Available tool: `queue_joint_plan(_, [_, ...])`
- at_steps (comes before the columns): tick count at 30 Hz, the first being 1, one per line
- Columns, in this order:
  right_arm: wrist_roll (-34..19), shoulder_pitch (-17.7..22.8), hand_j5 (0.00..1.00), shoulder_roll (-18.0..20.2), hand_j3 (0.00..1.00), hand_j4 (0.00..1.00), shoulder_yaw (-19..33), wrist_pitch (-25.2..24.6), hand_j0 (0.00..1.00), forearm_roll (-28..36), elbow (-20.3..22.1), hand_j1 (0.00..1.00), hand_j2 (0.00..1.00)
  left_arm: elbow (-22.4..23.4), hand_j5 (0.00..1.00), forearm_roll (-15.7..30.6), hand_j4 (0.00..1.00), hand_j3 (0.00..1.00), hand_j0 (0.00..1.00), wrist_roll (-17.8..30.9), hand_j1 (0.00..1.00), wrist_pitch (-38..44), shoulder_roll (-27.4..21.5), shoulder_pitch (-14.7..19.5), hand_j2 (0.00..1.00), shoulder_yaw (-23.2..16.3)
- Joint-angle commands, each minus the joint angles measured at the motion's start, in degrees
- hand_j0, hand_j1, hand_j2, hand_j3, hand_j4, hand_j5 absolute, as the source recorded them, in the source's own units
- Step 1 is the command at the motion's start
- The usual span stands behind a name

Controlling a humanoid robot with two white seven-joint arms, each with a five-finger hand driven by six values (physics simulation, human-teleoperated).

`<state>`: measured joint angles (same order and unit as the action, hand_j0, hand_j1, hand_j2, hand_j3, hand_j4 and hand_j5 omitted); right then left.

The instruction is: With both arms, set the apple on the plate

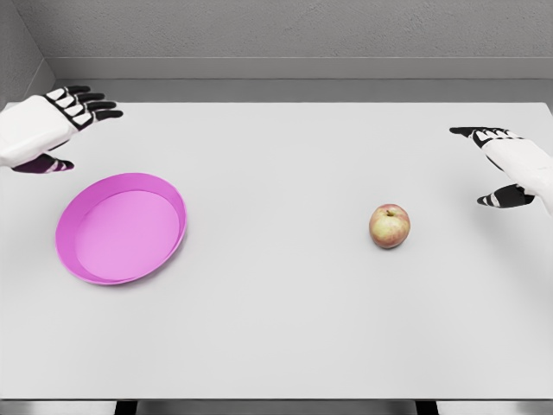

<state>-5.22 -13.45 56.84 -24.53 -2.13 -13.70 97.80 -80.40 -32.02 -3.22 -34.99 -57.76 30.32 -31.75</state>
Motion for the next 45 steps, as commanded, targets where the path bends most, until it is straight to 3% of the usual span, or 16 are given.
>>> queue_joint_plan(1, [-0.1, 0.0, 1.00, 0.2, 1.00, 1.00, 0.2, -0.1, 1.00, -0.1, 0.1, 1.00, 1.00, 0.2, 1.00, 2.1, 1.00, 1.00, 1.00, 0.0, 1.00, 0.0, -0.4, 0.0, 1.00, 0.1])
queue_joint_plan(5, [0.0, 0.3, 1.00, -0.1, 1.00, 1.00, -0.2, 1.2, 1.00, 0.3, 1.2, 1.00, 1.00, 0.2, 1.00, 2.1, 1.00, 1.00, 1.00, 0.0, 1.00, 0.0, -0.4, 0.0, 1.00, 0.1])
queue_joint_plan(9, [-0.8, -0.1, 1.00, -1.0, 1.00, 1.00, -6.9, 1.2, 1.00, 0.2, 1.3, 1.00, 1.00, 0.2, 1.00, 2.1, 1.00, 1.00, 1.00, 0.0, 1.00, 0.0, -0.4, 0.0, 1.00, 0.1])
queue_joint_plan(12, [-1.9, -1.8, 1.00, -1.2, 1.00, 1.00, -12.3, 1.0, 1.00, 0.2, 1.3, 1.00, 1.00, 0.2, 1.00, 2.1, 1.00, 1.00, 1.00, 0.0, 1.00, 0.0, -0.4, 0.0, 1.00, 0.1])
queue_joint_plan(15, [-7.3, -3.0, 1.00, -2.5, 1.00, 1.00, -12.6, 0.7, 1.00, 0.2, 1.3, 1.00, 1.00, 0.2, 1.00, 2.0, 1.00, 1.00, 1.00, 0.0, 1.00, 0.0, -0.4, 0.0, 1.00, 0.1])
queue_joint_plan(18, [-11.8, -6.8, 1.00, -5.2, 1.00, 1.00, -16.1, 0.3, 1.00, 0.2, 1.1, 1.00, 1.00, 0.2, 1.00, 1.9, 1.00, 1.00, 1.00, 0.0, 1.00, 0.0, -0.4, 0.0, 1.00, 0.1])
queue_joint_plan(23, [-13.4, -8.6, 1.00, -6.6, 1.00, 1.00, -17.2, 0.2, 1.00, 0.2, 0.1, 1.00, 1.00, 0.3, 1.00, 1.8, 1.00, 1.00, 1.00, 0.0, 1.00, 0.0, -0.4, 0.0, 1.00, 0.1])
queue_joint_plan(26, [-13.4, -11.9, 1.00, -8.2, 1.00, 1.00, -20.2, -1.7, 1.00, 0.2, -3.3, 1.00, 1.00, 0.4, 1.00, 1.7, 1.00, 1.00, 1.00, 0.0, 1.00, 0.0, -0.4, 0.0, 1.00, 0.1])
queue_joint_plan(38, [-15.0, -14.6, 1.00, -7.2, 1.00, 1.00, -19.6, -2.5, 1.00, 0.1, 0.2, 1.00, 1.00, 1.3, 1.00, 1.8, 1.00, 1.00, 1.00, 0.0, 1.00, 0.0, -0.4, 0.1, 1.00, 0.1])
queue_joint_plan(45, [-19.2, -14.6, 1.00, -7.1, 1.00, 1.00, -19.5, -1.7, 1.00, 0.1, 2.2, 1.00, 1.00, 1.3, 1.00, 1.7, 1.00, 1.00, 1.00, 0.0, 1.00, 0.0, -0.4, 0.1, 1.00, 0.1])
